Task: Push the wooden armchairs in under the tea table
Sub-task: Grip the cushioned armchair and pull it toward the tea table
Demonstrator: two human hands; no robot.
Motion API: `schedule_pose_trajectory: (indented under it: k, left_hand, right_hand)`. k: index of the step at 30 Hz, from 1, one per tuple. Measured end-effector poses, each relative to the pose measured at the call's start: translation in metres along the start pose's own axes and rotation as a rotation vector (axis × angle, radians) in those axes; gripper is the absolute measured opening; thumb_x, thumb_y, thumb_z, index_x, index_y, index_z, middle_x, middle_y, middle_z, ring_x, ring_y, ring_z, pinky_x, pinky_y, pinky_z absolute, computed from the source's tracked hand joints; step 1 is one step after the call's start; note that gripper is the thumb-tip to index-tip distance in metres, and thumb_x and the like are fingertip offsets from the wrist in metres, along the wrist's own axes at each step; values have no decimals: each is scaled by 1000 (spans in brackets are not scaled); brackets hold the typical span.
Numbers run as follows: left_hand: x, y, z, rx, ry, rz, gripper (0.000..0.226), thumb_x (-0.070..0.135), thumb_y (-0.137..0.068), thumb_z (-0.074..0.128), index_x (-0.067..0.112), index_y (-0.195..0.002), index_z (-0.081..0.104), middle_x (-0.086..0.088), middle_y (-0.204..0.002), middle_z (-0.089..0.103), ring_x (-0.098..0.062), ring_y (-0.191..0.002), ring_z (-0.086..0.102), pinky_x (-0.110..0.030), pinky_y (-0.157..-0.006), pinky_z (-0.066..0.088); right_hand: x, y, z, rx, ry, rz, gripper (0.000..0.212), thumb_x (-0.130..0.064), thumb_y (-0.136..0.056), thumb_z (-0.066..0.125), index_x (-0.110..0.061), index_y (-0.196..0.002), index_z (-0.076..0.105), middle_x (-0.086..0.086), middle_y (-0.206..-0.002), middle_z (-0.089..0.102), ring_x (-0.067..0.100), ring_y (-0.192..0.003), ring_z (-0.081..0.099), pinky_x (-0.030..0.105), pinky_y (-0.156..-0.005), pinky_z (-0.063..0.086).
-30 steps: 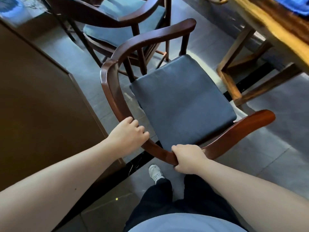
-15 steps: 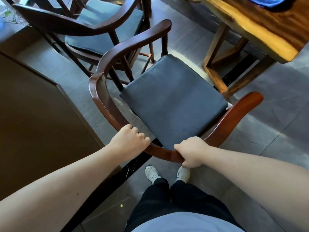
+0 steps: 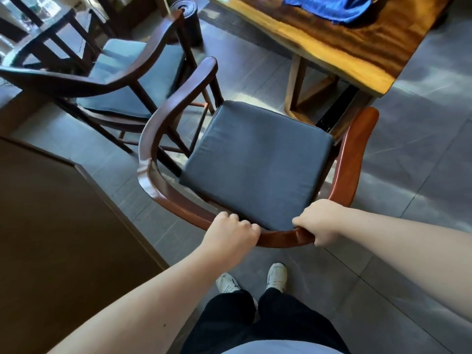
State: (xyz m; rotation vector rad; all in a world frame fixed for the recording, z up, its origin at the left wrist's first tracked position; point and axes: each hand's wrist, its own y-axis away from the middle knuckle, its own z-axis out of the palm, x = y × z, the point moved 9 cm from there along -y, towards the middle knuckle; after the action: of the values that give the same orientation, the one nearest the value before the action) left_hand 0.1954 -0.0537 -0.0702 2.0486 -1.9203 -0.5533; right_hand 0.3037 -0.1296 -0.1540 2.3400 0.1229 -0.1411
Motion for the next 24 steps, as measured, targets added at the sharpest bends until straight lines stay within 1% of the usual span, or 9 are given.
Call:
schedule_pose_trajectory:
  k: [3,6,10,12,14,16,19,22,24]
  left_hand:
    - [-5,4,-11,74,54,25,13,30,-88,56,18,-90,52,1,-86,65,-28,-78,60,-34,-63,36]
    - [-33,21,-20,181,107,40,24,41,-82,57,20,-92,58,2,-88,67,-27,-84,61,-38,-82,43]
    - [-100,51,-6,241,175,-2,45,50,-76,63,19,-109,59,-1,-108,67,-27,-103,59,-44,-96,42]
    - [-131,61,5,253,184,-8,55,48,-74,73,18,-118,57,-5,-118,64,-29,-113,55,-49,-102,39]
    - [-159,67,17,247,189,0,65,48,-71,76,18,-125,54,-7,-125,60,-30,-120,50,-53,-105,35]
    - [-181,65,24,256,193,17,67,48,-70,77,18,-126,54,-8,-128,59,-30,-122,49,-53,-106,34]
    - [-211,57,26,298,214,114,61,43,-69,78,18,-120,59,-7,-123,62,-30,-117,53,-52,-103,37]
    - [-232,47,28,319,300,242,55,36,-66,82,16,-114,63,-7,-117,66,-29,-109,59,-46,-98,44]
    - [-237,39,30,287,348,348,52,35,-69,82,15,-113,63,-7,-118,66,-28,-107,61,-43,-96,46]
  right_hand:
    - [6,9,2,24,-73,43,28,-32,-75,65,-26,-95,47,0,-97,67,26,-90,64,34,-75,49]
    - [-3,18,-7,143,-165,68,32,-35,-75,61,-26,-104,50,-2,-101,67,23,-96,62,38,-86,46]
    - [-42,27,-35,363,-546,65,53,-39,-72,63,-31,-122,48,-8,-114,64,16,-104,58,35,-91,46]
    - [-68,24,-49,446,-662,60,59,-43,-75,66,-31,-129,46,-10,-126,59,12,-114,53,33,-98,43]
    - [-87,16,-68,525,-738,89,63,-47,-78,68,-30,-134,44,-10,-135,54,9,-121,48,32,-103,39]
    - [-100,7,-86,590,-776,135,63,-47,-80,68,-29,-135,44,-9,-137,53,10,-122,47,32,-104,38]
    - [-109,-10,-110,649,-777,283,58,-45,-79,68,-29,-132,49,-11,-134,56,12,-119,51,35,-99,44]
    - [-109,-17,-114,650,-716,488,47,-45,-76,64,-35,-121,59,-17,-124,64,14,-110,60,33,-87,50]
    - [-107,-18,-110,628,-682,618,41,-43,-75,68,-38,-116,64,-18,-119,67,15,-107,63,33,-84,50]
